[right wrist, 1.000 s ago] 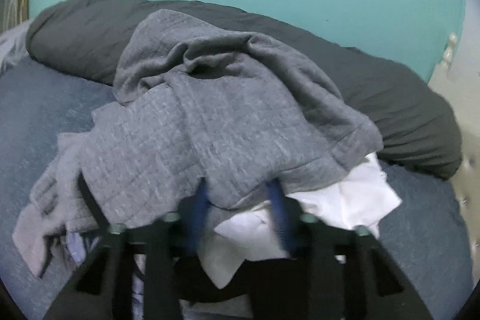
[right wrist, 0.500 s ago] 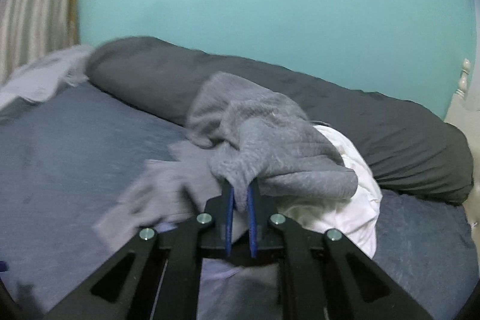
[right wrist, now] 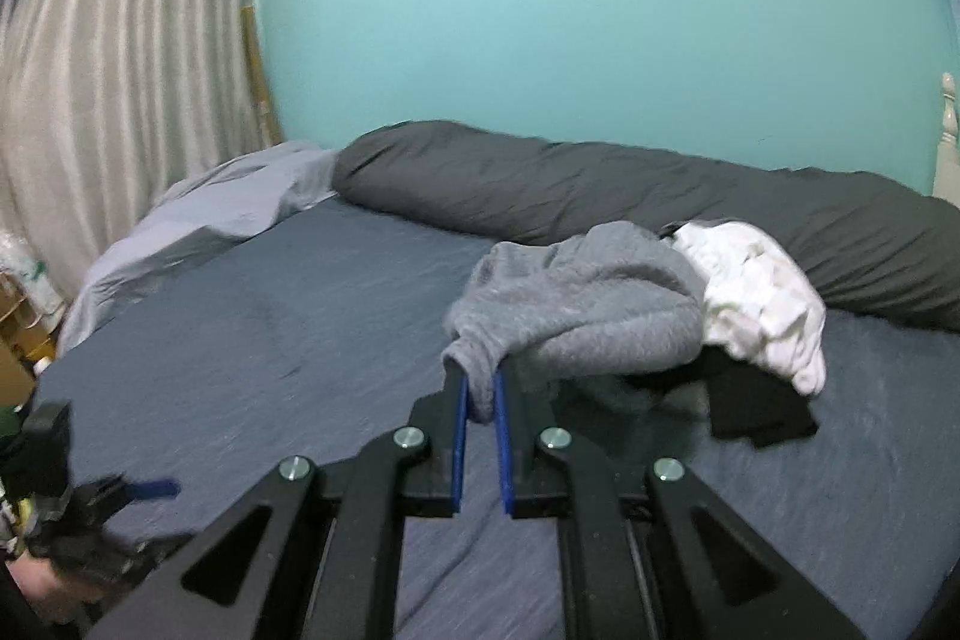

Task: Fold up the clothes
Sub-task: 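Pull the grey sweatshirt off the pile with the right tool and lay it flat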

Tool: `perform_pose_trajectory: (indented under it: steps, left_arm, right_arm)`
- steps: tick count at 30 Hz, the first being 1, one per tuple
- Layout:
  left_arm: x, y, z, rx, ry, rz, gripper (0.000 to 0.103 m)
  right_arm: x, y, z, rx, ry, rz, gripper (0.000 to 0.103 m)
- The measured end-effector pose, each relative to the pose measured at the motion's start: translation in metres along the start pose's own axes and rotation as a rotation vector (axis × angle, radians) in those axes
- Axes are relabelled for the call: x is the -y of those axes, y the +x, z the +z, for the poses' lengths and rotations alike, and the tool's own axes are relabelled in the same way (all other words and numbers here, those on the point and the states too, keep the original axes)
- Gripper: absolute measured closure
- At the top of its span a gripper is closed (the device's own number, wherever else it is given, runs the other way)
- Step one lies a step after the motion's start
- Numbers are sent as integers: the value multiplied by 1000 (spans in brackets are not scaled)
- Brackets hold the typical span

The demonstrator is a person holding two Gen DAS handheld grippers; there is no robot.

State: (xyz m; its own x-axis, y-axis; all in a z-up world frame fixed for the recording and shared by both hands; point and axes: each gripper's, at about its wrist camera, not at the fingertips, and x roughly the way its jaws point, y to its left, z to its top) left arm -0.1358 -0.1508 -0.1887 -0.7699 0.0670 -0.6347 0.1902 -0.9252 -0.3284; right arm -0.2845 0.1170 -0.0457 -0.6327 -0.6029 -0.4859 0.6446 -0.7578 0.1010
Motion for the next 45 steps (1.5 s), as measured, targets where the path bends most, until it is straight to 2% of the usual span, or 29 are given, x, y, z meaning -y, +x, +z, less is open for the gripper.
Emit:
perform_pose_trajectory:
  steps: [5,9,12,14,19,21,23,24,26,29,33,35,38,40,42,44,45]
  left_arm:
    - [-2,-25,-12,14,-15,-17,0]
    - [-5,-38,-24,24,-12,-34,0]
    - [-6,-37,-28,13,-14,-43,0]
    - [-5,-34,-30,4,-4,-45,0]
    - [-7,-26,-35,-8,11,-39,0]
    - [-11,-21,-36,-17,6,-36,0]
    - [-15,-16,-36,-19,-2,-33,0]
    - [-17,-14,-36,-20,-7,-33,0]
    - [-20,-11,-36,-21,-4,-31,0]
    - [-22,-8,-38,-21,7,-25,0]
    - [-23,-3,-39,-25,13,-22,0]
    - [-23,-2,-40,-25,16,-21,0]
    - [-23,1,-42,-31,24,-22,0]
    - [-24,4,-43,-39,25,-23,0]
    - [-25,6,-44,-48,14,-26,0]
    - [-25,8,-45,-53,13,-26,0]
    - [-25,9,-46,-56,13,-26,0]
  right_arm:
    - [-47,-51,-34,18,22,70,95]
    - [-59,-75,-70,-22,75,89,95]
    - [-53,-67,-105,-126,137,64,95]
    - [-49,-60,-126,-181,165,5,94]
    - [-33,-44,-154,-255,304,-46,87]
    - [-31,-46,-160,-252,320,-74,72]
    - [-24,-48,-162,-232,340,-101,62]
    - [-20,-48,-162,-222,352,-113,53]
    - [-9,-44,-167,-226,393,-143,51]
    - [7,-26,-174,-253,455,-173,35]
    - [15,5,-200,-346,544,-153,32]
    - [17,19,-212,-389,584,-136,32]
    - [17,29,-224,-393,613,-113,32]
    - [16,32,-227,-382,631,-71,46]
    - [12,33,-226,-374,622,-42,71]
    - [7,32,-221,-356,594,-16,90]
    - [4,30,-216,-344,577,-10,93]
